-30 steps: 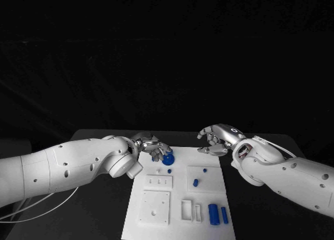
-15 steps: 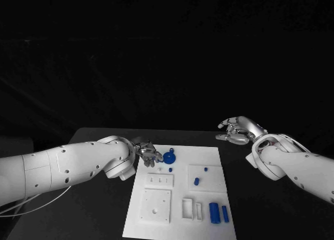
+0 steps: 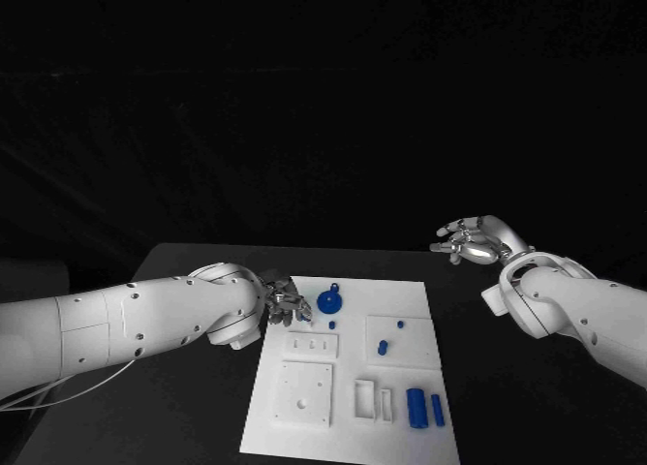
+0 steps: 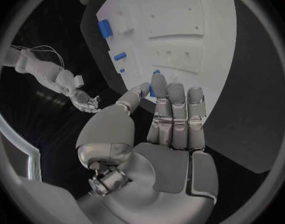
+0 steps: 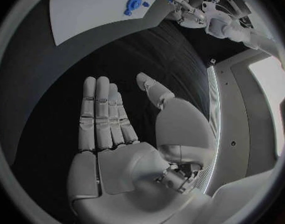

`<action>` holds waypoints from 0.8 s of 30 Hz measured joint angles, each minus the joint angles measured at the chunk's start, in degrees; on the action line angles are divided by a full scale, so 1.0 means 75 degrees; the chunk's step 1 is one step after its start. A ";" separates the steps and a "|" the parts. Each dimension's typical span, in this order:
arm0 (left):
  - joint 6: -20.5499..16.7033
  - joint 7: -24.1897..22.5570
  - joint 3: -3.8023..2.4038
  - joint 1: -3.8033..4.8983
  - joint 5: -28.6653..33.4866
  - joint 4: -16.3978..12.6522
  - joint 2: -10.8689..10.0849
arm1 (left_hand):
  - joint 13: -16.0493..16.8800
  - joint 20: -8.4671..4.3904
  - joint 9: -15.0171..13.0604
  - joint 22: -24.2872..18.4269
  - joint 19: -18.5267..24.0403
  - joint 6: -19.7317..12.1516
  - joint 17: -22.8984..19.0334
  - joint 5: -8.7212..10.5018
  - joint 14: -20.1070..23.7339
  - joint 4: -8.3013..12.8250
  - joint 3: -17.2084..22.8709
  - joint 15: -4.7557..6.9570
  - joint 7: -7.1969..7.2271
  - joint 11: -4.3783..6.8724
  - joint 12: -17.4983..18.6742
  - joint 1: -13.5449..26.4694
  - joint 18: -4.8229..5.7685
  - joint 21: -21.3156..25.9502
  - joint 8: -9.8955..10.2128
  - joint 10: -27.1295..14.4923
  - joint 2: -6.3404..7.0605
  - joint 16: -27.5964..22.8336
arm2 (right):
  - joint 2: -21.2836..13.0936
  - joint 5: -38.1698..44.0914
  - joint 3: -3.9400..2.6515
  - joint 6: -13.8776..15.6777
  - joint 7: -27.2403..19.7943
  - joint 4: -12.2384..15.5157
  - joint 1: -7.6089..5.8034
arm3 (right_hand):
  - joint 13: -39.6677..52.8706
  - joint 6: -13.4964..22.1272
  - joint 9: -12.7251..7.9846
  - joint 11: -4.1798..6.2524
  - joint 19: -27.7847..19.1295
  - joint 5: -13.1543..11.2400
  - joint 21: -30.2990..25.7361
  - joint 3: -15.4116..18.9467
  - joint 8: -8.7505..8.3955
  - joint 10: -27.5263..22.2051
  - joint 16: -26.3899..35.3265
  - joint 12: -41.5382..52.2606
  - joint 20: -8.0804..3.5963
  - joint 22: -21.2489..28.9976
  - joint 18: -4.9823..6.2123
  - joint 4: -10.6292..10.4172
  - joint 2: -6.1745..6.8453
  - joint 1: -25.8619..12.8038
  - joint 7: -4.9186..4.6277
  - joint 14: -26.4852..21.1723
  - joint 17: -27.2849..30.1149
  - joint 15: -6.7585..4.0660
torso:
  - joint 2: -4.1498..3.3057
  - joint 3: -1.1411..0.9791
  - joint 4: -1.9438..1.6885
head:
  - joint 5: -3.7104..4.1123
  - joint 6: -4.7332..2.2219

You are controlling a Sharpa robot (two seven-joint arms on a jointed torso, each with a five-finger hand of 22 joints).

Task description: Assemble the parts on the task board

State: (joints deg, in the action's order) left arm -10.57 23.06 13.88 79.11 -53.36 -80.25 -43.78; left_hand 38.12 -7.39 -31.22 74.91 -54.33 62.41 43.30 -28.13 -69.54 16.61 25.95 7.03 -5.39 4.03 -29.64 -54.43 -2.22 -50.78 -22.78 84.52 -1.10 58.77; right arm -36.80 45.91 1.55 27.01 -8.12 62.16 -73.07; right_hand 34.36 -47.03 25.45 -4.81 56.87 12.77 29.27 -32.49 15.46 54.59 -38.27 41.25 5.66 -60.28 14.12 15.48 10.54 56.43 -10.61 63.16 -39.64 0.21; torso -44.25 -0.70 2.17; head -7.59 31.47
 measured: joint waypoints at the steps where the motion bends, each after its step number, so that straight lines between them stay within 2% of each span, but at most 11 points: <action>1: 0.0018 0.0017 0.0001 0.0000 -0.0022 0.0006 0.0018 | 0.0351 -0.0045 0.0000 0.0000 -0.0106 0.0002 0.0185 0.0001 -0.0011 0.0006 -0.0034 0.0050 0.0026 0.0036 -0.0393 -0.0010 -0.0002 -0.0326 0.0057 0.0005 0.0010 0.0305 | 0.0003 -0.0031 -0.0001 -0.0008 -0.0011 -0.0002 0.0000 | -0.0018 0.0000 -0.0003 0.0000 -0.0014 0.0000 0.0000 0.0025 0.0000 0.0000 0.0000 0.0000 0.0014 0.0004 0.0000 -0.0001 0.0000 0.0000 0.0000 0.0014 -0.0003 0.0015 | -0.0001 0.0000 0.0001 | 0.0000 0.0012; 2: 0.0045 0.0041 0.0002 0.0000 -0.0053 0.0013 0.0042 | 0.0739 -0.0090 0.0000 0.0000 -0.0259 0.0016 0.0388 0.0002 -0.0015 0.0008 -0.0033 0.0126 0.0043 0.0077 -0.0862 -0.0010 -0.0022 -0.0679 0.0127 0.0005 0.0010 0.0664 | 0.0012 -0.0065 -0.0002 -0.0017 -0.0023 -0.0005 0.0000 | -0.0044 0.0000 -0.0007 0.0000 -0.0024 0.0033 0.0000 0.0042 0.0000 0.0000 0.0008 -0.0027 0.0024 0.0004 0.0000 0.0001 0.0000 0.0000 0.0000 0.0026 -0.0009 0.0026 | -0.0004 0.0001 0.0001 | 0.0000 0.0018; 3: 0.0067 0.0059 0.0002 0.0000 -0.0082 0.0015 0.0061 | 0.0966 -0.0139 0.0000 0.0000 -0.0374 0.0015 0.0506 0.0042 -0.0010 0.0010 -0.0020 0.0131 0.0047 0.0080 -0.1147 -0.0018 -0.0121 -0.0892 0.0161 0.0003 0.0018 0.0885 | 0.0021 -0.0088 -0.0002 -0.0026 -0.0030 -0.0008 0.0000 | -0.0062 -0.0001 -0.0010 0.0002 -0.0021 0.0066 -0.0001 0.0042 0.0005 0.0001 0.0039 -0.0030 0.0027 0.0008 0.0000 0.0001 -0.0021 0.0021 0.0000 0.0026 -0.0024 0.0027 | -0.0004 0.0003 0.0001 | -0.0001 0.0023; 5: 0.0108 0.0094 0.0002 -0.0011 -0.0138 0.0018 0.0097 | 0.1373 -0.0210 -0.0001 0.0000 -0.0593 0.0022 0.0708 0.0615 -0.0048 -0.0154 0.0316 0.0171 0.0074 0.0112 -0.1676 -0.0146 -0.0162 -0.1231 0.0221 0.0027 0.0146 0.1266 | 0.0038 -0.0126 -0.0003 -0.0044 -0.0042 -0.0013 0.0000 | -0.0112 -0.0002 -0.0015 0.0027 0.0003 0.0141 -0.0019 0.0053 0.0038 0.0027 0.0060 -0.0030 0.0051 0.0012 0.0009 0.0012 -0.0030 0.0030 0.0001 0.0027 -0.0038 0.0027 | -0.0007 0.0004 0.0001 | 0.0000 0.0046; 6: 0.0124 0.0115 0.0001 -0.0028 -0.0168 0.0023 0.0119 | 0.1521 -0.0247 -0.0001 0.0000 -0.0653 0.0021 0.0772 0.0741 -0.0065 -0.0274 0.0437 0.0188 0.0075 0.0113 -0.1875 -0.0164 -0.0170 -0.1350 0.0244 0.0028 0.0164 0.1395 | 0.0045 -0.0147 -0.0003 -0.0055 -0.0048 -0.0017 0.0000 | -0.0124 -0.0002 -0.0015 0.0027 0.0003 0.0141 -0.0031 0.0062 0.0039 0.0027 0.0061 -0.0030 0.0051 0.0011 0.0009 0.0021 -0.0030 0.0030 0.0002 0.0033 -0.0040 0.0022 | -0.0007 0.0004 0.0004 | 0.0001 0.0055; 9: 0.0135 0.0163 0.0001 -0.0084 -0.0232 0.0060 0.0170 | 0.1813 -0.0313 -0.0001 0.0000 -0.0718 0.0009 0.0865 0.0774 -0.0076 -0.0504 0.0668 0.0199 0.0087 0.0116 -0.2316 -0.0009 -0.0183 -0.1638 0.0265 0.0011 0.0107 0.1609 | 0.0055 -0.0187 -0.0003 -0.0082 -0.0054 -0.0038 -0.0001 | -0.0167 -0.0002 -0.0021 0.0027 0.0003 0.0185 -0.0036 0.0083 0.0038 0.0027 0.0110 -0.0030 0.0051 0.0013 0.0009 0.0001 -0.0060 0.0001 0.0002 0.0054 -0.0065 0.0000 | -0.0007 0.0005 0.0004 | 0.0009 0.0084; 11: 0.0131 0.0187 0.0001 -0.0124 -0.0261 0.0081 0.0186 | 0.1871 -0.0324 -0.0082 0.0000 -0.0730 0.0004 0.0890 0.0774 -0.0104 -0.0549 0.0729 0.0227 0.0092 0.0122 -0.2431 0.0110 -0.0230 -0.1739 0.0266 -0.0046 0.0129 0.1690 | 0.0066 -0.0217 -0.0003 -0.0100 -0.0056 -0.0058 -0.0002 | -0.0228 -0.0002 -0.0026 0.0027 -0.0054 0.0191 -0.0103 0.0105 0.0038 0.0027 0.0178 -0.0071 0.0108 0.0022 0.0009 0.0022 -0.0059 0.0001 0.0002 0.0045 -0.0065 0.0010 | -0.0007 0.0005 0.0004 | 0.0012 0.0097; 13: 0.0121 0.0211 0.0001 -0.0169 -0.0291 0.0089 0.0195 | 0.1912 -0.0324 -0.0208 0.0000 -0.0731 -0.0008 0.0903 0.0773 -0.0105 -0.0546 0.0767 0.0228 0.0105 0.0157 -0.2529 0.0190 -0.0245 -0.1833 0.0266 -0.0082 0.0133 0.1750 | 0.0087 -0.0268 -0.0003 -0.0134 -0.0059 -0.0085 -0.0006 | -0.0402 -0.0003 -0.0038 0.0010 -0.0149 0.0191 -0.0223 0.0105 0.0039 0.0009 0.0334 -0.0242 0.0203 0.0058 0.0014 0.0022 -0.0092 -0.0032 0.0002 -0.0045 -0.0058 0.0100 | -0.0008 0.0005 0.0003 | 0.0019 0.0119; 15: 0.0113 0.0228 0.0001 -0.0204 -0.0315 0.0093 0.0204 | 0.1932 -0.0325 -0.0458 -0.0001 -0.0731 -0.0005 0.0906 0.0764 -0.0108 -0.0541 0.0812 0.0232 0.0102 0.0158 -0.2579 0.0257 -0.0250 -0.1866 0.0296 -0.0083 0.0137 0.1754 | 0.0112 -0.0326 -0.0003 -0.0176 -0.0065 -0.0116 -0.0010 | -0.0638 -0.0042 -0.0042 -0.0071 -0.0390 0.0222 -0.0400 0.0104 0.0075 -0.0108 0.0551 -0.0510 0.0274 0.0127 0.0015 0.0022 -0.0120 -0.0060 -0.0037 -0.0234 0.0018 0.0232 | -0.0009 0.0005 0.0003 | 0.0021 0.0130; 20: 0.0076 0.0257 0.0002 -0.0307 -0.0378 0.0130 0.0248 | 0.1962 -0.0324 -0.0634 -0.0001 -0.0732 0.0013 0.0911 0.0728 -0.0131 -0.0519 0.0899 0.0255 0.0086 0.0162 -0.2646 0.0376 -0.0276 -0.1927 0.0332 -0.0086 0.0120 0.1824 | 0.0145 -0.0559 -0.0004 -0.0356 -0.0115 -0.0169 -0.0015 | -0.1635 -0.0087 -0.0051 -0.0318 -0.1204 0.0222 -0.1042 0.0039 0.0132 -0.0343 0.1395 -0.1657 0.0488 0.0418 0.0015 0.0088 -0.0202 -0.0060 -0.0084 -0.0843 0.0444 0.0618 | -0.0013 0.0004 0.0004 | 0.0029 0.0152; 24: 0.0040 0.0268 0.0002 -0.0395 -0.0419 0.0142 0.0264 | 0.1964 -0.0324 -0.0693 -0.0001 -0.0732 0.0024 0.0911 0.0727 -0.0132 -0.0481 0.0945 0.0255 0.0087 0.0163 -0.2674 0.0438 -0.0295 -0.1954 0.0348 -0.0088 0.0137 0.1843 | 0.0153 -0.0715 -0.0004 -0.0469 -0.0148 -0.0187 -0.0015 | -0.1803 -0.0097 -0.0051 -0.0344 -0.1269 0.0222 -0.1112 0.0039 0.0132 -0.0315 0.1512 -0.1823 0.0529 0.0455 0.0014 0.0088 -0.0203 -0.0060 -0.0095 -0.0879 0.0514 0.0654 | -0.0014 0.0004 0.0002 | 0.0039 0.0171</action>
State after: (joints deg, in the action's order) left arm -10.27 25.06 13.90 76.15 -56.50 -79.18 -41.80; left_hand 52.85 -9.82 -36.42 74.90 -59.82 62.59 50.13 -22.67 -70.52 13.00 33.03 8.94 -4.73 5.26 -49.70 -51.15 -4.44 -65.44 -20.17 83.87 -0.07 72.60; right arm -35.65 40.55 1.53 23.49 -9.23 60.76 -73.18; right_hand 20.84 -47.76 25.07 -7.38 47.35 14.43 20.93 -32.19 16.45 52.22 -26.93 27.58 9.62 -56.87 14.22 16.14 9.03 55.97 -11.33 56.57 -35.78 5.11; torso -44.36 -0.66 2.19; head -7.30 32.75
